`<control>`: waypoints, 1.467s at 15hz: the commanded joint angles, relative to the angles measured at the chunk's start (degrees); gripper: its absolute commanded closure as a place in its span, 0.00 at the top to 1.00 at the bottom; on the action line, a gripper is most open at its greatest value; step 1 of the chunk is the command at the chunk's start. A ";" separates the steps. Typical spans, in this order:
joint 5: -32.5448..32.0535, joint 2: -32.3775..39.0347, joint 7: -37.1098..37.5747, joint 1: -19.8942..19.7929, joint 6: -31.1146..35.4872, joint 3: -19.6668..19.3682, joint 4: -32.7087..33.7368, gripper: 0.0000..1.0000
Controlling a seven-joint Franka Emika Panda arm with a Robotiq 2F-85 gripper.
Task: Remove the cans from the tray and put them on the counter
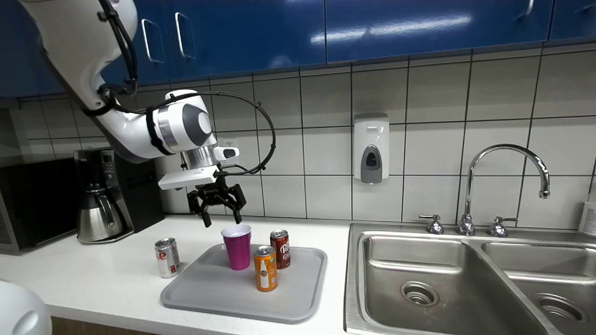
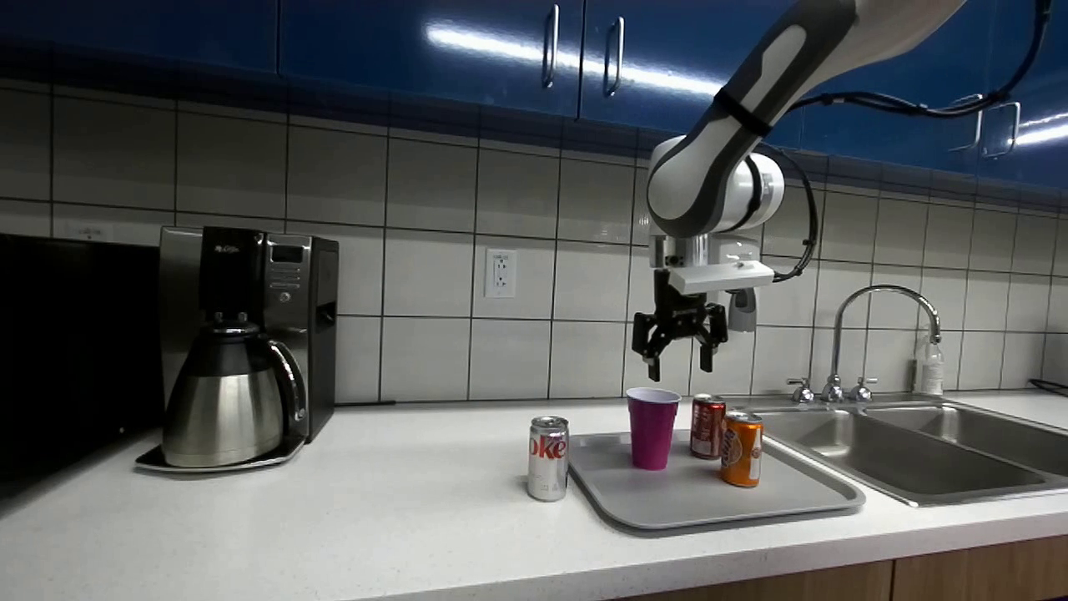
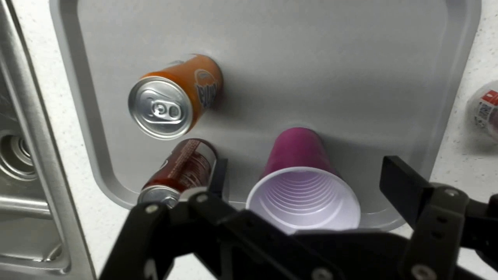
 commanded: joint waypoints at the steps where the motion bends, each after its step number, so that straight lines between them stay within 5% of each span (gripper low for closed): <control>1: 0.23 -1.40 -1.07 -2.24 -0.32 -0.68 -1.85 1.00; 22: 4.50 8.89 -0.45 -6.87 -1.46 -6.03 9.91 1.00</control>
